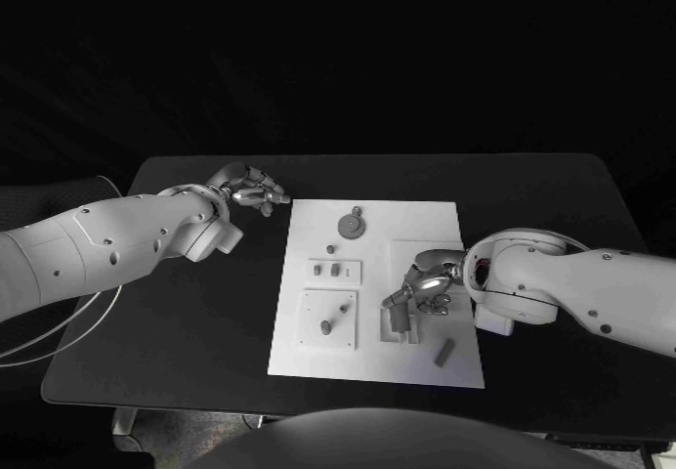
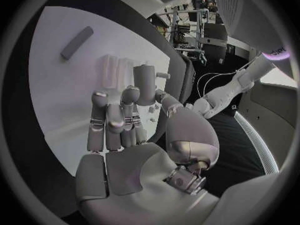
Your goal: Assemble the parts on the task board
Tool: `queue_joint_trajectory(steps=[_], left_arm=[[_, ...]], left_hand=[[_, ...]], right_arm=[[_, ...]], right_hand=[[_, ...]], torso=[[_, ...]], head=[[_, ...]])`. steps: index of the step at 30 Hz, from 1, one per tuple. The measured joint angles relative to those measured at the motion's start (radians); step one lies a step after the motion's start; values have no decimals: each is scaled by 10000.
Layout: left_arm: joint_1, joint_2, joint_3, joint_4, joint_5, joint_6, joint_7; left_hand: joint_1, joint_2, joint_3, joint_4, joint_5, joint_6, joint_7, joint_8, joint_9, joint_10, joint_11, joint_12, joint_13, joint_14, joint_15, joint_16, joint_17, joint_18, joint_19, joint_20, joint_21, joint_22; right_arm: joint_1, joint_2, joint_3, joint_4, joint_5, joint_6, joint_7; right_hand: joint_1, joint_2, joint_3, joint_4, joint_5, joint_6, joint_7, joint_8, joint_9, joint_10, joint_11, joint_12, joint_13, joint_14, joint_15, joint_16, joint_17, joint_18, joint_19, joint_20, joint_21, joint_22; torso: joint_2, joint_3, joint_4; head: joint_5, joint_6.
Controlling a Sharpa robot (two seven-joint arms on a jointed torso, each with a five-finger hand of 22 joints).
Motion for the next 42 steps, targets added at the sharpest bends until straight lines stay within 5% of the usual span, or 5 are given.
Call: queue_joint_trajectory(steps=[3, 5, 42], left_arm=[[0, -1, 0, 0, 0, 1, -1], [0, -1, 0, 2, 0, 2, -1], [0, -35, 0, 19, 0, 13, -11]], left_hand=[[0, 0, 0, 0, 0, 0, 0, 0, 0, 0, 0, 0, 0, 0, 0, 0, -1, -1, 0, 0, 0, 0], [0, 0, 0, 0, 0, 0, 0, 0, 0, 0, 0, 0, 0, 0, 0, 0, -1, -1, 0, 0, 0, 0], [0, 0, -28, 28, 0, 0, 0, 0, 3, 0, 0, 0, 0, 0, 0, 1, 2, 0, -1, 1, 1, -5]], right_arm=[[-31, 94, -7, -44, -29, 0, -2], [-57, 140, -10, -66, -45, 5, -6], [-250, 307, -56, -210, -104, 331, -510]], right_hand=[[-5, -5, 0, -1, 0, -1, 1, -1, 0, 0, 0, 0, 0, -1, 1, 0, 0, 0, 0, 0, 0, 0], [-26, -26, 431, -433, -38, -16, 15, -50, -14, 0, 0, 0, 0, -11, 12, 0, 0, -1, -1, 2, 0, 0], [-105, 56, 502, -389, -313, -31, 31, -43, -6, 1, 0, 0, -24, -82, 9, -40, -78, 0, 1, 36, 0, -2]], torso=[[0, 6, -1], [0, 12, -2], [-3, 12, -8]], head=[[21, -20], [33, -27], [207, -141]])
